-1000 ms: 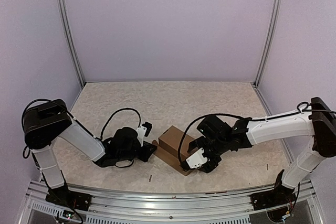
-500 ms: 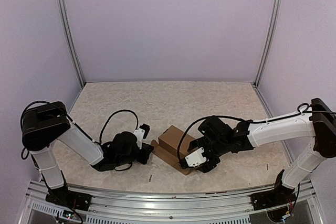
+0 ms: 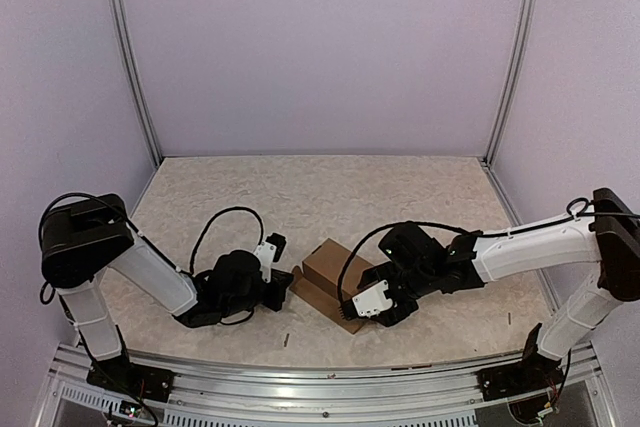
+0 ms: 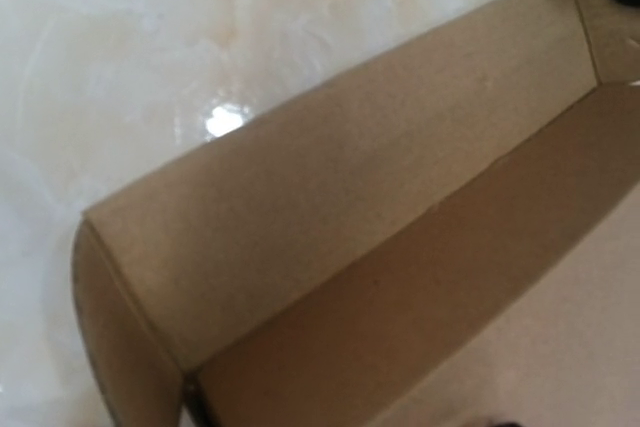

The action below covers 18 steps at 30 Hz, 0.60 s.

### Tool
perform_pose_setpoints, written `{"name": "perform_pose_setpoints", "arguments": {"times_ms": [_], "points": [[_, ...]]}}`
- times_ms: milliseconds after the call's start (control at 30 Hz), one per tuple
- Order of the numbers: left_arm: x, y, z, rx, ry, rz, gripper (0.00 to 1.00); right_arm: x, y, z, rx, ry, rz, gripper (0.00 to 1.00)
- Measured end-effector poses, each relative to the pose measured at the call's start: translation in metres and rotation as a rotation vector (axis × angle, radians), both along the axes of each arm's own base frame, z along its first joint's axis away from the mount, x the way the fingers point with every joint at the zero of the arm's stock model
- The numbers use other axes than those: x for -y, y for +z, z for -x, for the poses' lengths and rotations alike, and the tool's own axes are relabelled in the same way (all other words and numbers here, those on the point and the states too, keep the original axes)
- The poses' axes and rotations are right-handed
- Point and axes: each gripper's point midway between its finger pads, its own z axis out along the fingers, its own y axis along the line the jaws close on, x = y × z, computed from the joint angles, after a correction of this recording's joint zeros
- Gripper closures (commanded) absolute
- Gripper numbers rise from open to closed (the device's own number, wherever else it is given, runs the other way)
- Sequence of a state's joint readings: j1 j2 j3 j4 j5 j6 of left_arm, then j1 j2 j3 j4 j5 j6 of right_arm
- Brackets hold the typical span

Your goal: Fold the paper box

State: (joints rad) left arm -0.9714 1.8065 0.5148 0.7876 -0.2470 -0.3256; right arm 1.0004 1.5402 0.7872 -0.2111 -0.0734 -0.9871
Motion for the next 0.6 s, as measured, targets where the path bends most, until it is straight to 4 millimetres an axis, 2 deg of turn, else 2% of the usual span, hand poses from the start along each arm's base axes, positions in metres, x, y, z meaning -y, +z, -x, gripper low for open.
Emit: {"name": "perform_pose_setpoints", "arguments": {"times_ms": [200,600], "points": [[0.007,0.004,0.003,0.020,-0.019,-0.008,0.97,-0.001,0.001,0.000,-0.007,-0.013,-0.007,0.34],[0.011,0.006,0.000,0.060,-0.023,-0.079,0.98,-0.003,0.001,-0.002,-0.033,-0.045,-0.008,0.36]]}}
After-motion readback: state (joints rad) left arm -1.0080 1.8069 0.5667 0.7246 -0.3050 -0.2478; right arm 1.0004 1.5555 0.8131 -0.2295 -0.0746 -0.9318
